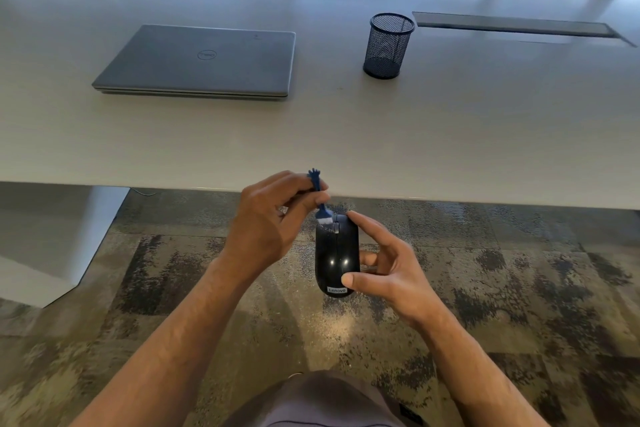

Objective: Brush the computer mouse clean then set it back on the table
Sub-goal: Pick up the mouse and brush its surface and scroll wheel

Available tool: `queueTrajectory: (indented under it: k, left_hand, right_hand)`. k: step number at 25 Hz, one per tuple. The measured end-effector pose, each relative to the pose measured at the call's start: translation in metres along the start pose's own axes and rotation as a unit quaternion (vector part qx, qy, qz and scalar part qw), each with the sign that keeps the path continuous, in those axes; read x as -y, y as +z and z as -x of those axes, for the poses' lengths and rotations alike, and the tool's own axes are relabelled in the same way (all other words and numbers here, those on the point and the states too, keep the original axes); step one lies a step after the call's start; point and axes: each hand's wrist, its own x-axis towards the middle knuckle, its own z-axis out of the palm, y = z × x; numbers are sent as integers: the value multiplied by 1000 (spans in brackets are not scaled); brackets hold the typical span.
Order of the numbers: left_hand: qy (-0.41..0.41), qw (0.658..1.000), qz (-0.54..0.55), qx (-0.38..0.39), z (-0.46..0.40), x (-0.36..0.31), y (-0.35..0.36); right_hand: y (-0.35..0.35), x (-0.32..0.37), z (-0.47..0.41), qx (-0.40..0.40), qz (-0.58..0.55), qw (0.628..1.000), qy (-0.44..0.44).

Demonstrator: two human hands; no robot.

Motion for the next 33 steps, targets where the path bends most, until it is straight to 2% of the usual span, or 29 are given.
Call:
queueTrajectory:
  k: [3,11,17,20,23,28,33]
  left_hand:
    - [34,999,25,17,3,-4,11]
    - [-18,1000,-4,-22,1,11,0]
    - [39,999,19,17,4,6,16]
    - [8,1000,-1,-3,3,12,11]
    - [-25,999,22,-21,4,11,6]
    - [25,999,35,4,6,9,18]
    - [-7,998,67,-7,5,17,19]
  right_hand:
    - [1,-1,-3,4,-7,1000,0]
    - [-6,-3,-1,1,6,1000,-3]
    - [-5,-4,-4,-1,-14,1000,0]
    - [-8,-4,-2,-7,-10,1000,-2]
    - [-9,-4,-2,-5,-9,1000,-3]
    - [-5,-3,-2,-2,-14,1000,-2]
    - [-6,-4,1,0,-7,1000,3]
